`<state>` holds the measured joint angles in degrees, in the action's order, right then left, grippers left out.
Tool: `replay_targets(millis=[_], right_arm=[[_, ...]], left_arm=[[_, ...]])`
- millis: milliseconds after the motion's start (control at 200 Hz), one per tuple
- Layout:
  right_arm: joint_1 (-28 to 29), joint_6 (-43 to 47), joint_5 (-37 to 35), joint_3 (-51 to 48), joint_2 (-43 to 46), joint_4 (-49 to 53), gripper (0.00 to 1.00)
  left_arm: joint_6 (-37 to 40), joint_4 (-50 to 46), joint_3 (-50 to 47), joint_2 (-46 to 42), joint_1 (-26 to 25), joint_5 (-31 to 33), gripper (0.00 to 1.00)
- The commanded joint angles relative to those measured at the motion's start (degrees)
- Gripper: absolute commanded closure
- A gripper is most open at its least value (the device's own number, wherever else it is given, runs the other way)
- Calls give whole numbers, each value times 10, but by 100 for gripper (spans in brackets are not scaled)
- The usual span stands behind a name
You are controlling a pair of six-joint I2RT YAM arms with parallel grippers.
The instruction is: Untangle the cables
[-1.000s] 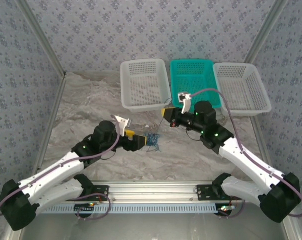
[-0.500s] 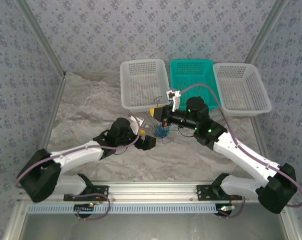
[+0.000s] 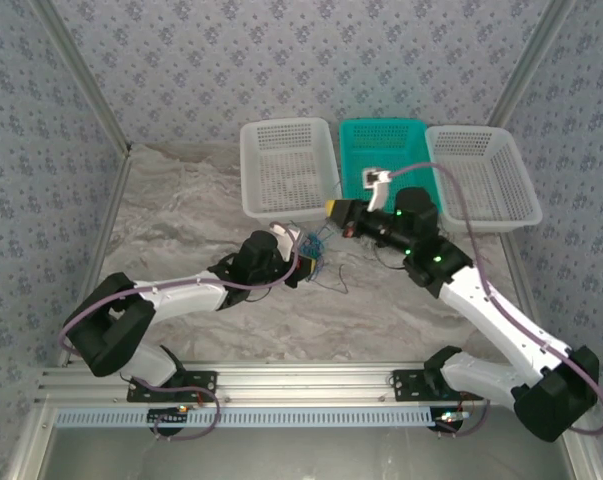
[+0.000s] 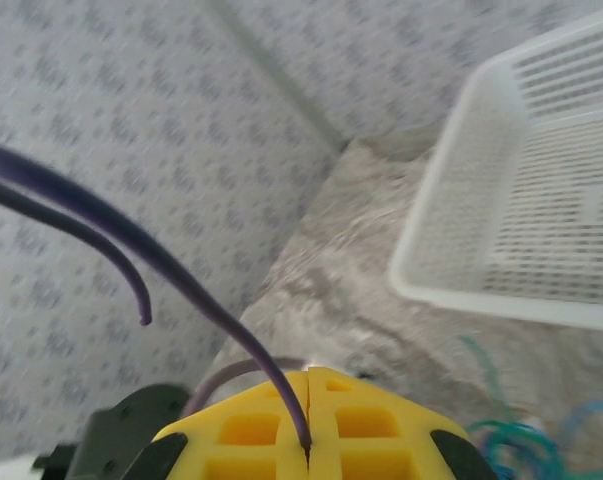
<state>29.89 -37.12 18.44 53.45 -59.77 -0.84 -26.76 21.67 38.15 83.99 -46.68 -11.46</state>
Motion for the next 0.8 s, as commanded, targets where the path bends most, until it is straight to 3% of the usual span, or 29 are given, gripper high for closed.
replay_targets(millis=[0,185,375,600,715,795], right_arm=[[-67,-30,-31,9,62,26,100],[-178,-57,-50,11,118,87,100],[-274,-107,-75,13,150,128,100],[-393,-154,-72,29,153,170,100],[-413,-159,-57,25,145,164,100],[-386,-156,-23,5,137,122,100]], left_arm=[[-20,-76,-24,-20,-2,73,100],[-74,-238,-26,-12,13,198,100],[-134,-294,-59,-4,53,200,100],[-183,-361,-114,-68,99,259,100],[-175,-369,-140,-119,121,260,100],[-141,-336,-146,-147,121,218,100]])
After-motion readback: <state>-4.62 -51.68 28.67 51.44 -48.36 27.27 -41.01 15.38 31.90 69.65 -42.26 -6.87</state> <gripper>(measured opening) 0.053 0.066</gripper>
